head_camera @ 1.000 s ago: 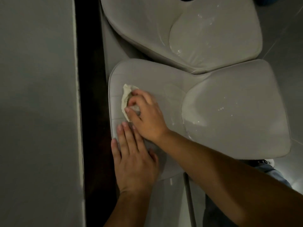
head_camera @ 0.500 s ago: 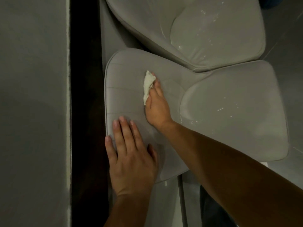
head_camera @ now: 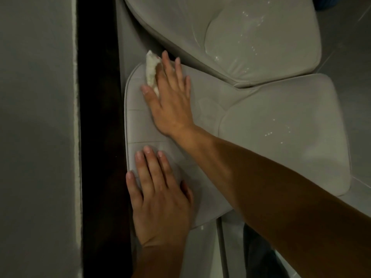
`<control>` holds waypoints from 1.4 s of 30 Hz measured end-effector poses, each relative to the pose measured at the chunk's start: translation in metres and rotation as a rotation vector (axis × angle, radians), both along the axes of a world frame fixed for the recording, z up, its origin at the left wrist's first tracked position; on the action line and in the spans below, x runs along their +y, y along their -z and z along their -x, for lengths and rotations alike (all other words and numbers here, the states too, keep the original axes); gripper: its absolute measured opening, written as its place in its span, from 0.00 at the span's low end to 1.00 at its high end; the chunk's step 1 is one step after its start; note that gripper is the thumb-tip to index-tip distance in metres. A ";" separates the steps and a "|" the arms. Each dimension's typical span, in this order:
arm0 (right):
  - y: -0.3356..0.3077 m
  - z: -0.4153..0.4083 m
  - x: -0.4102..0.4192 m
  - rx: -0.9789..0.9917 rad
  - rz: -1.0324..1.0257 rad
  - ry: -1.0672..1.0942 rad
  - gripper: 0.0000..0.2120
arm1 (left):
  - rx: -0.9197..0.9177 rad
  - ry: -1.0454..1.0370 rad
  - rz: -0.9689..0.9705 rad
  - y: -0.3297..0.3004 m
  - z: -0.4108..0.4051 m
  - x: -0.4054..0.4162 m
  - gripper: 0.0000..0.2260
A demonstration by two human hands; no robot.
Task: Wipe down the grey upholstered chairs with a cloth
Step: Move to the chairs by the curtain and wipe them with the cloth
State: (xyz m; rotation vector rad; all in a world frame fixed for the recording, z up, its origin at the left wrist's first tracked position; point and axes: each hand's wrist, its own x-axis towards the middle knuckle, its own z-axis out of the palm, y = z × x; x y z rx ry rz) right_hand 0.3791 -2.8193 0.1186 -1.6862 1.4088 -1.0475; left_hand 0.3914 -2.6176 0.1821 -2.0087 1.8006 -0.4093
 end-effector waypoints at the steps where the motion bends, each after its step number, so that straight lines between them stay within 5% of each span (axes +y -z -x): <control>1: 0.005 0.001 -0.001 -0.007 0.004 0.016 0.29 | 0.001 0.001 0.000 0.000 0.000 0.000 0.36; 7: 0.040 0.011 -0.008 -0.121 -0.181 0.150 0.27 | 0.037 -0.018 0.014 0.001 0.001 -0.001 0.36; 12: 0.068 0.033 -0.011 -0.295 -0.625 0.324 0.26 | 0.028 -0.006 0.021 0.003 0.000 0.000 0.36; 15: 0.055 0.039 0.006 -0.373 -0.459 0.267 0.26 | 0.017 -0.010 0.039 0.005 0.000 0.000 0.36; 18: 0.042 0.030 0.047 -0.236 -0.166 0.042 0.27 | 0.004 -0.001 0.038 0.006 0.001 -0.001 0.35; 20: 0.051 0.022 0.072 -0.187 -0.175 -0.030 0.28 | 0.012 -0.004 0.030 0.005 0.001 -0.001 0.36; 29: 0.154 0.055 0.064 -0.159 -1.023 0.148 0.22 | -0.054 -0.096 -0.102 -0.001 0.012 -0.009 0.39; 32: 0.154 0.065 0.100 -0.156 -0.885 0.367 0.19 | -0.046 -0.107 -0.130 -0.012 0.020 -0.024 0.42; 37: 0.122 0.072 0.112 -0.179 -0.532 0.532 0.22 | 0.035 0.040 0.087 -0.024 0.007 -0.102 0.36; 42: 0.085 0.046 0.100 -0.245 -0.430 0.017 0.24 | -0.206 0.136 -0.082 0.005 -0.003 -0.188 0.35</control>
